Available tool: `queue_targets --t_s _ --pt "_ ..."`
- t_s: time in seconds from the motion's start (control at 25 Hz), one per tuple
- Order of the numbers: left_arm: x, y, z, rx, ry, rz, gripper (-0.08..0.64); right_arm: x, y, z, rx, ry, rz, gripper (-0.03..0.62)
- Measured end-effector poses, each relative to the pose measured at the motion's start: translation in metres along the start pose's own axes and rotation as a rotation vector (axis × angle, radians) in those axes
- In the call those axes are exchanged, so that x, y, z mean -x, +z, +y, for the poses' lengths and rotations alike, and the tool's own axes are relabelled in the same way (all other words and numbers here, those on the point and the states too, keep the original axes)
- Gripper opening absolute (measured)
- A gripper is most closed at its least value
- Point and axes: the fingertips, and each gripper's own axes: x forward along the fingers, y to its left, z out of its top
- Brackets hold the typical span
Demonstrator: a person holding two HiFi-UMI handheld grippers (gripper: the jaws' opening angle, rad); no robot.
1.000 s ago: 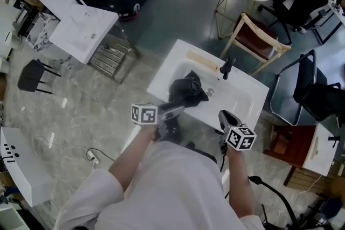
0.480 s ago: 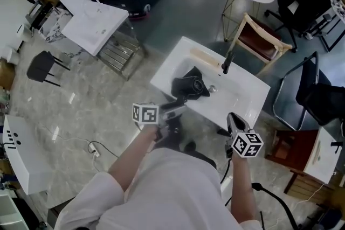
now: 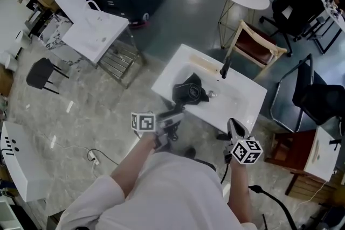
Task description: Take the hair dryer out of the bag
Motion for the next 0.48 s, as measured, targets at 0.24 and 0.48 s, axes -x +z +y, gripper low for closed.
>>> queue_targets --t_s 0.24,0.48 --pt "0.014 0.008 -0.001 -0.011 -0.022 0.006 0.245 0.004 -0.001 0.009 -0.016 -0.028 -0.042 0.005" --pt "0.017 0.011 -0.002 -0.015 -0.040 0.015 0.245 0.005 0.001 0.011 0.005 -0.039 -0.064 0.005"
